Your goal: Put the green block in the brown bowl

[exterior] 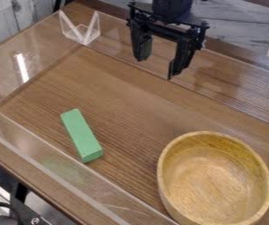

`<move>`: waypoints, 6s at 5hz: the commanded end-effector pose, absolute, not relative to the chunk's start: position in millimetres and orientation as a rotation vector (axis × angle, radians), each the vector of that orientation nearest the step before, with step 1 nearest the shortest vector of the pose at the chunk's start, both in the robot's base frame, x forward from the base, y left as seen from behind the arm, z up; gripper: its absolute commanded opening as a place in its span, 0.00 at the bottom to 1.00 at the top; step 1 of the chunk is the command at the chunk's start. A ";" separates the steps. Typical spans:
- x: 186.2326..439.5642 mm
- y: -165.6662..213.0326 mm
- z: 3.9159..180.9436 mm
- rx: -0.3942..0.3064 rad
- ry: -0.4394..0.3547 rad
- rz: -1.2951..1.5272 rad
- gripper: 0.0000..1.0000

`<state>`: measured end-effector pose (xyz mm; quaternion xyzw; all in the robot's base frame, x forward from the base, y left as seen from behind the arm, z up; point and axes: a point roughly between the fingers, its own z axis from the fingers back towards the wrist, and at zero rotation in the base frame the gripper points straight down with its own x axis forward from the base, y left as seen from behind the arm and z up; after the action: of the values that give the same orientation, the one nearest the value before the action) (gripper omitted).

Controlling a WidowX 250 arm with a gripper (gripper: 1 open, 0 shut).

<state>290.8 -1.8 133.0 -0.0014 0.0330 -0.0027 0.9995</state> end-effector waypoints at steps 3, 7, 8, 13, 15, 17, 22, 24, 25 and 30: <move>178.4 78.8 86.2 -0.096 0.034 0.739 1.00; 197.5 76.4 46.7 -0.156 0.004 1.012 1.00; 201.3 76.4 43.0 -0.157 0.005 1.015 1.00; 203.3 72.4 48.6 -0.141 0.043 0.988 0.00; 200.9 68.9 61.5 -0.128 0.071 0.947 0.00; 199.8 66.1 72.5 -0.129 0.089 0.919 0.00; 209.9 30.3 134.4 -0.171 0.136 0.658 0.00; 206.4 -71.0 162.5 -0.204 0.133 0.218 0.00; 194.0 -68.9 165.8 -0.229 0.097 0.110 0.00; 193.7 -99.2 146.5 -0.267 0.010 -0.010 0.00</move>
<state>189.4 -98.7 136.0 -0.1240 0.0272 -0.0011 0.9919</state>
